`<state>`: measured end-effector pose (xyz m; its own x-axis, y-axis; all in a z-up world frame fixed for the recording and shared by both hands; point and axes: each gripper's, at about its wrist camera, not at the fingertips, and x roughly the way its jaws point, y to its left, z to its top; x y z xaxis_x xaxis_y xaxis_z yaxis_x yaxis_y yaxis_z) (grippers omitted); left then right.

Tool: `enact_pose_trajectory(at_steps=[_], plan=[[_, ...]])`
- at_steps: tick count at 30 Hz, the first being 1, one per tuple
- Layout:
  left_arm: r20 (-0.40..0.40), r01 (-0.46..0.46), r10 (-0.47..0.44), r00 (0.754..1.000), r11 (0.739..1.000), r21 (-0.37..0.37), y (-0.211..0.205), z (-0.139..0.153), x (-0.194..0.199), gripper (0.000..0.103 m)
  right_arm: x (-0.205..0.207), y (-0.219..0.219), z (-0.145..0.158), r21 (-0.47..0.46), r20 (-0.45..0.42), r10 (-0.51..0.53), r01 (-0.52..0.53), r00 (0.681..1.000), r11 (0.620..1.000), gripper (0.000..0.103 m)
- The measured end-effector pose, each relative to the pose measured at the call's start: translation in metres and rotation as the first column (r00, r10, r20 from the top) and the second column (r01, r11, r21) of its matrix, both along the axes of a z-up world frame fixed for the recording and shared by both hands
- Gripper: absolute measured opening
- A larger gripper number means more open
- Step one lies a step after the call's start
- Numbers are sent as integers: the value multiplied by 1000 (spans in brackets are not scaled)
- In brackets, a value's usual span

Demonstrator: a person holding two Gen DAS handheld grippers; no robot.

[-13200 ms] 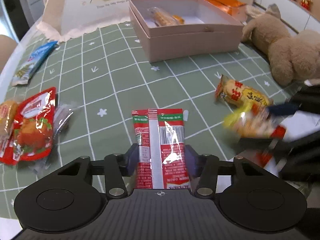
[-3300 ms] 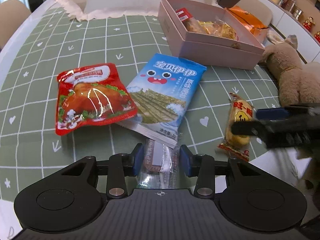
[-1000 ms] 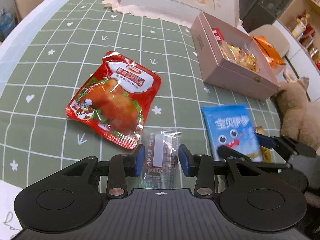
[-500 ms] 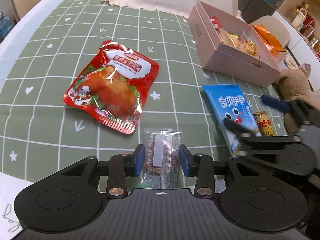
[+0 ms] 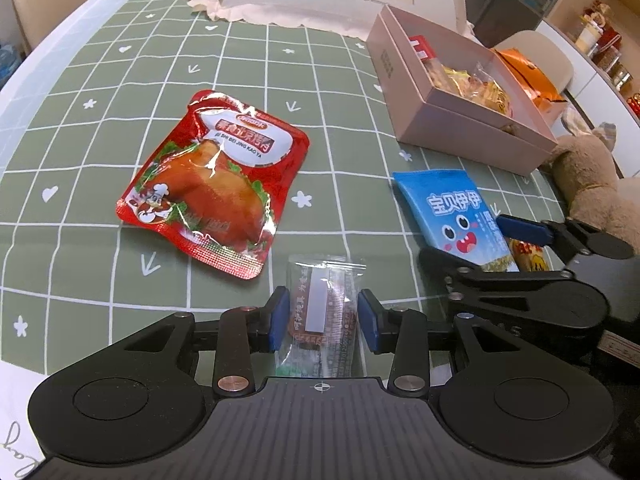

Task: Organize snacks
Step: 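Carry both packs over the pink box and open both tools to drop them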

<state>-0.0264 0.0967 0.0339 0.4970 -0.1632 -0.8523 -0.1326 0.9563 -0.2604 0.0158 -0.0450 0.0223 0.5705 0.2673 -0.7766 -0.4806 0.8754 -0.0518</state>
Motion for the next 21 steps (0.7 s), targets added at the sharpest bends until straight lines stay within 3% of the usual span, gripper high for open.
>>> enact_pose_trajectory(at_steps=[9, 14, 21], plan=[[5, 34, -34, 999, 999, 37, -5, 0, 0, 43, 2, -13, 10, 50, -69, 13, -10, 998, 999, 83], [-5, 60, -60, 998, 996, 71, -10, 0, 2, 45, -11, -32, 48, 87, 14, 14, -16, 1000, 996, 83], [-15, 90, -89, 996, 990, 106, -13, 0, 3, 44, -7, -68, 81, 118, 86, -81, 71, 993, 990, 83]])
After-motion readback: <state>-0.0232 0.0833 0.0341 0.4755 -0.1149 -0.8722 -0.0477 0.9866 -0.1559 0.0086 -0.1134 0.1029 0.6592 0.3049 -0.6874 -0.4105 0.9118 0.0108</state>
